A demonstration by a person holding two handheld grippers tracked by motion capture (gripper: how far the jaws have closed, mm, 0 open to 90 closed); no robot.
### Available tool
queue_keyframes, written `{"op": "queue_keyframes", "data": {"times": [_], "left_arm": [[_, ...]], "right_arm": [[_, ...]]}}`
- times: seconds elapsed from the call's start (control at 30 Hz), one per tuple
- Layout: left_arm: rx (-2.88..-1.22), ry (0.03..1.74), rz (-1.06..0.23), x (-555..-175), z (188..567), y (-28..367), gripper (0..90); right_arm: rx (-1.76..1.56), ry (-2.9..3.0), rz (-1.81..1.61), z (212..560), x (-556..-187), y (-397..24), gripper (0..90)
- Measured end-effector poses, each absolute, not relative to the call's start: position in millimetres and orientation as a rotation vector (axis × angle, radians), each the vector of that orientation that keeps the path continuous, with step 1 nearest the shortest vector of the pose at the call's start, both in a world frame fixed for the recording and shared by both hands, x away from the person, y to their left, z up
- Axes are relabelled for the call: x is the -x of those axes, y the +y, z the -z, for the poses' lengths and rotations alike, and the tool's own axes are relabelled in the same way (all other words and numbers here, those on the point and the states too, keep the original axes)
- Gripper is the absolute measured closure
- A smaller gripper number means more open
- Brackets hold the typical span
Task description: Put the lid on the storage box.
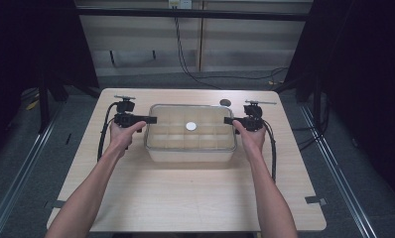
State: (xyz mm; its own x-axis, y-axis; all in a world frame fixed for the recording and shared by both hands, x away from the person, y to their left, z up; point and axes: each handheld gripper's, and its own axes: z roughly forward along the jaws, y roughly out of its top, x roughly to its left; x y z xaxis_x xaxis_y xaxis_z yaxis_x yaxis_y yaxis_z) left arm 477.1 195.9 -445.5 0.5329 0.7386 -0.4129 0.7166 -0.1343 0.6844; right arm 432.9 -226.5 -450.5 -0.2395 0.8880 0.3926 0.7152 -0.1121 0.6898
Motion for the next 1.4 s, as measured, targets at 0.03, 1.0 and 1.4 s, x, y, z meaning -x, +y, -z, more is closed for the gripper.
{"op": "queue_keyframes", "data": {"times": [0.03, 1.0, 1.4], "left_arm": [[-1.884, 1.184, -0.08, -476, 444, 195, 50.8], [-1.889, 1.083, -0.091, -441, 427, 208, 48.0], [-1.881, 1.049, -0.131, -417, 415, 216, 41.2]], "right_arm": [[-1.795, 1.949, -1.27, 450, -433, -226, 50.1], [-1.709, 1.933, -1.345, 431, -402, -244, 39.6], [-1.593, 1.974, -1.387, 414, -375, -241, 37.5]]}}
